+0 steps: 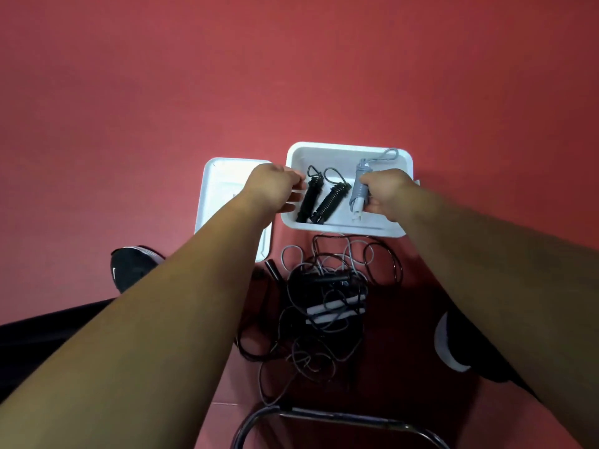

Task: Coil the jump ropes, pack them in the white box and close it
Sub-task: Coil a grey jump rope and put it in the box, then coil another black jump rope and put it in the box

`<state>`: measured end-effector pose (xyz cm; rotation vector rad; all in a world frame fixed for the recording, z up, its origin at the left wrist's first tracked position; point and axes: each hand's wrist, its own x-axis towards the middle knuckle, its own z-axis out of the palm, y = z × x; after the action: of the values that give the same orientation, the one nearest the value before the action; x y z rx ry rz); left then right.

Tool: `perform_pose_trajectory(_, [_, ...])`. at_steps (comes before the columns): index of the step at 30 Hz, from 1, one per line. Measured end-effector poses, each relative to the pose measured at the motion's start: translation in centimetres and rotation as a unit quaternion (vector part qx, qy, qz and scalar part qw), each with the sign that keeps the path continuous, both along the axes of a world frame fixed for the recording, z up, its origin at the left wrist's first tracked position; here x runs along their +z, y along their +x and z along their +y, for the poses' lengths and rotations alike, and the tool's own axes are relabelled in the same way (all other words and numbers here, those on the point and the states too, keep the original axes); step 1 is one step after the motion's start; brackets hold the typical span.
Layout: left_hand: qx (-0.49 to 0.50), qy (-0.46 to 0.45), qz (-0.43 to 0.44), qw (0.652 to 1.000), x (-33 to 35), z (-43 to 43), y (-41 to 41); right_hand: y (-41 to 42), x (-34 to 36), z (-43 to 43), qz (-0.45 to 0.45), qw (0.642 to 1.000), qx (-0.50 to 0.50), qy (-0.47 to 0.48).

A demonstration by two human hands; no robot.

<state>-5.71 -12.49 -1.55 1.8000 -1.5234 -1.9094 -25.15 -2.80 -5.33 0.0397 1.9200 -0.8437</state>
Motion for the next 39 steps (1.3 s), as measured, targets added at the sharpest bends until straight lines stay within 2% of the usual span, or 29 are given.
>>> perform_pose_trajectory(5, [0.013, 0.001, 0.015, 1.000, -2.1, 0.3, -0.1, 0.0, -2.4, 0.4, 0.001, 1.000, 0.008, 0.022])
perform_pose_trajectory(10, [0.016, -0.001, 0.024, 1.000, -1.8, 0.7, 0.2, -0.3, -3.3, 1.4, 0.012, 0.995, 0.069, 0.078])
perform_pose_trajectory(16, [0.026, -0.024, 0.019, 0.999, 0.2, 2.0, 1.9, 1.1, 0.4, 2.2, -0.003, 0.998, 0.060, 0.026])
perform_pose_trajectory(21, [0.024, -0.051, -0.022, 0.998, 0.5, 4.1, 3.8, 3.6, 2.5, 3.9, 0.000, 0.998, 0.062, -0.004])
perform_pose_trajectory(24, [-0.011, -0.051, -0.054, 0.997, -0.1, 6.1, 4.5, 5.2, 2.3, 5.8, 0.004, 0.996, 0.082, -0.021])
perform_pose_trajectory(27, [-0.091, -0.021, -0.089, 0.992, -1.6, 8.4, 5.0, 6.1, 1.4, 8.0, -0.016, 0.992, 0.122, 0.000])
perform_pose_trajectory(33, [-0.232, -0.018, -0.132, 0.964, -5.1, 11.4, 4.9, 5.9, -2.0, 11.9, -0.124, 0.966, 0.214, 0.076])
perform_pose_trajectory(39, [-0.198, 0.039, -0.102, 0.974, -7.6, 11.9, 2.7, 5.4, -4.9, 12.3, -0.139, 0.958, 0.223, 0.118])
